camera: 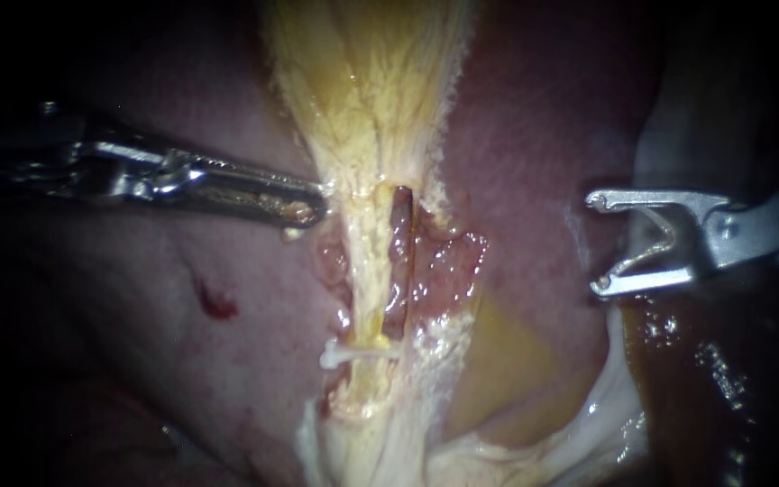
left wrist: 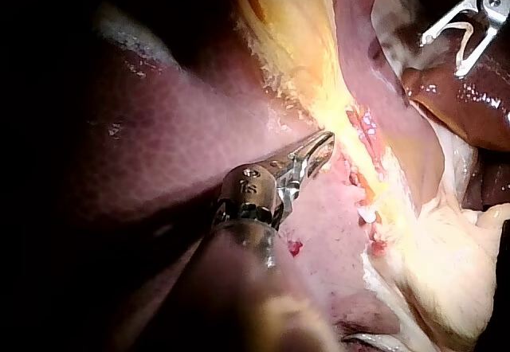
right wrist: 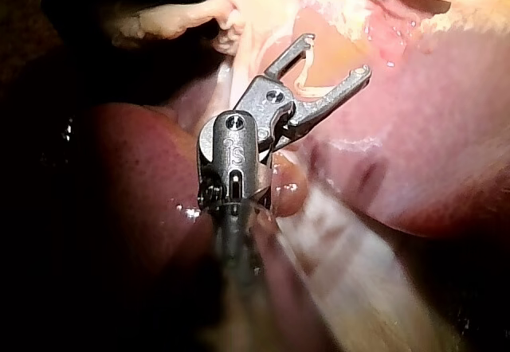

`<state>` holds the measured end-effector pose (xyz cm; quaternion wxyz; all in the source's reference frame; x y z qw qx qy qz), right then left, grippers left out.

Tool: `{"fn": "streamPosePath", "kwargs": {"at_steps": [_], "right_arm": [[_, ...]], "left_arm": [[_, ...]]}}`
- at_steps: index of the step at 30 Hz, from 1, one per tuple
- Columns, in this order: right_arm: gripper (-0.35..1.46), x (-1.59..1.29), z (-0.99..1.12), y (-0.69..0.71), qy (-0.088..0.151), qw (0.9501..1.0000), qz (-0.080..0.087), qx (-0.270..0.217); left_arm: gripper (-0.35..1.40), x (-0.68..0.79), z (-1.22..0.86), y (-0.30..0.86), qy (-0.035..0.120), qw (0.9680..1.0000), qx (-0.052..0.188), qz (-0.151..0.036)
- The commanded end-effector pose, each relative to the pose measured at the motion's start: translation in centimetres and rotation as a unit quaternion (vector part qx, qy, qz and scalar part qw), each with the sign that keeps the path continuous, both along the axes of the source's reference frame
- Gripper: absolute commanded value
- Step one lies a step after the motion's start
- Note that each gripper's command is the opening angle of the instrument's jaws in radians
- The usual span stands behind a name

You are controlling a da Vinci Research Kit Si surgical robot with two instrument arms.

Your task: Clipping second clip left tube

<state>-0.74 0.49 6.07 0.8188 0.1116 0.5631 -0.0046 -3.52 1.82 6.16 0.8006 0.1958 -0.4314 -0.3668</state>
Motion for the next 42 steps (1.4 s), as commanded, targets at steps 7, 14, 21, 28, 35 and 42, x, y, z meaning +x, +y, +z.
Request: {"fn": "streamPosePath", "kwargs": {"at_steps": [7, 14, 21, 28, 35, 42], "right_arm": [[0.50, 0.00, -0.01, 0.00, 0.000, 1.0000, 0.000, 0.000], [0.50, 0.00, -0.01, -0.01, -0.001, 1.0000, 0.001, 0.000], [0.50, 0.00, -0.02, -0.01, 0.000, 1.0000, 0.000, 0.000], [0.50, 0.00, -0.01, -0.01, 0.001, 1.0000, -0.001, 0.001], [0.49, 0.03, -0.02, -0.03, 0.008, 1.0000, -0.003, 0.003], [0.48, 0.31, -0.02, -0.15, 0.019, 0.9995, -0.005, 0.027]], "left_arm": [[-0.35, 0.06, -0.08, 0.00, -0.001, 1.0000, 0.002, 0.001], [-0.35, 0.23, -0.35, 0.08, -0.003, 1.0000, 0.007, 0.002], [-0.35, 0.41, -0.64, 0.22, -0.003, 1.0000, 0.007, -0.002], [-0.35, 0.49, -0.86, 0.26, -0.008, 0.9999, 0.012, -0.008], [-0.35, 0.49, -0.85, 0.24, -0.007, 0.9999, 0.012, -0.009], [-0.35, 0.44, -0.79, 0.16, -0.006, 0.9999, 0.011, -0.012]]}}
